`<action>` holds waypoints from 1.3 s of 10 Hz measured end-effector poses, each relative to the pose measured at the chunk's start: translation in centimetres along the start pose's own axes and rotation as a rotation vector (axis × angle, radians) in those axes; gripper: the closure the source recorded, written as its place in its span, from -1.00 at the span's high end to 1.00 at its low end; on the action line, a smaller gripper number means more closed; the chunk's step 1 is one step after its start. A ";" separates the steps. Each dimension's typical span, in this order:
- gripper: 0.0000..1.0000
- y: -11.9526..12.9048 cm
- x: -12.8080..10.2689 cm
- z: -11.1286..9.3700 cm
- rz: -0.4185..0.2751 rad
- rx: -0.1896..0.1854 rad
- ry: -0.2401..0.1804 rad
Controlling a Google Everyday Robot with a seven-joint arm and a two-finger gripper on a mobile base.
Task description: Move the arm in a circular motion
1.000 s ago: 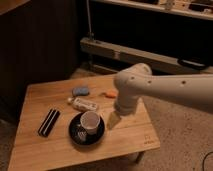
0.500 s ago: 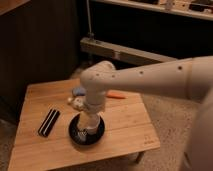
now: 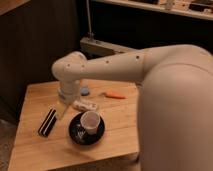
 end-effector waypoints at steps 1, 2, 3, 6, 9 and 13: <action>0.60 -1.8 -1.8 -0.1 -0.013 0.021 -0.008; 0.60 -3.8 -3.2 -0.4 -0.015 0.036 -0.022; 0.60 -6.0 -3.8 -0.8 -0.010 0.055 -0.026; 0.60 -13.4 -4.4 -1.8 0.062 0.104 -0.041; 0.60 -19.2 -1.1 -2.9 0.199 0.143 -0.038; 0.60 -22.5 8.7 -4.7 0.381 0.175 -0.026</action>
